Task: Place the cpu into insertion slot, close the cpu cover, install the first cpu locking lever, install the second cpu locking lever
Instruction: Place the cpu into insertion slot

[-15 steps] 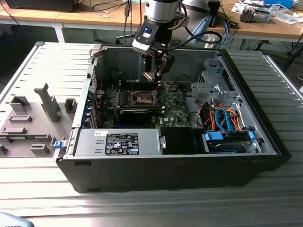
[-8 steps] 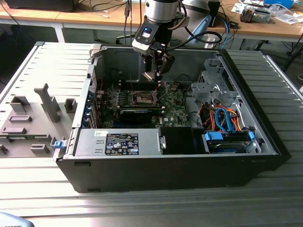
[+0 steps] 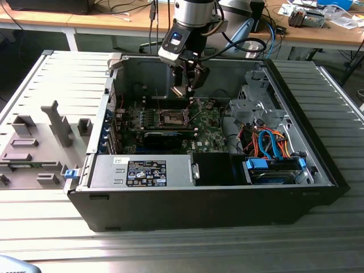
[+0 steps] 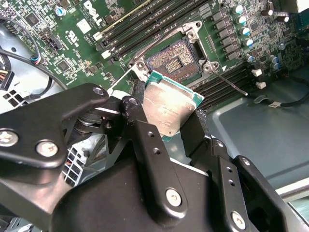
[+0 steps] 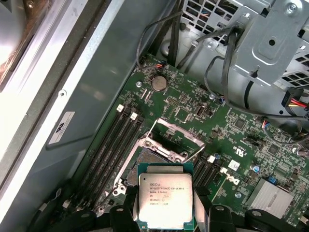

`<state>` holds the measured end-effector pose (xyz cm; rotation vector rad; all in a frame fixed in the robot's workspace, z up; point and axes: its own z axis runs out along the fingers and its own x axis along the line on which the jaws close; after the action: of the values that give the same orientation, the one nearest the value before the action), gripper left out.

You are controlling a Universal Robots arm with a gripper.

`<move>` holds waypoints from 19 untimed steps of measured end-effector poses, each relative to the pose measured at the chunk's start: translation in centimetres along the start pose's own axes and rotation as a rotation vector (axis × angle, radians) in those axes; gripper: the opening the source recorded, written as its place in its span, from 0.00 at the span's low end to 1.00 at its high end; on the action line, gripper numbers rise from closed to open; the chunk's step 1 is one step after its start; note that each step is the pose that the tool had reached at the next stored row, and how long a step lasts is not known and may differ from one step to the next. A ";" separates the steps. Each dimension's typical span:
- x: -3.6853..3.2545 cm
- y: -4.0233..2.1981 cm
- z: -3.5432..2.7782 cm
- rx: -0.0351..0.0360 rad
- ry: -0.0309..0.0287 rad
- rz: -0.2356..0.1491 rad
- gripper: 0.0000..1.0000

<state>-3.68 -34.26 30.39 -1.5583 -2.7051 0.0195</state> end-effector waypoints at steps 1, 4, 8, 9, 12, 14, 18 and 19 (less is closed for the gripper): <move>0.00 0.00 0.00 0.0000 0.0000 0.001 0.55; 0.00 0.00 0.00 0.0000 0.0001 0.004 0.55; 0.00 0.00 0.00 -0.0001 0.0001 0.008 0.55; 0.00 0.00 0.00 -0.0002 0.0002 0.009 0.55; 0.00 0.00 0.00 -0.0002 0.0002 0.012 0.55; 0.00 0.00 0.00 -0.0002 0.0003 0.014 0.55; 0.00 0.00 0.00 -0.0002 0.0004 0.020 0.55; 0.00 0.00 0.00 -0.0003 0.0004 0.021 0.55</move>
<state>-3.67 -34.26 30.39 -1.5869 -2.6883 0.0191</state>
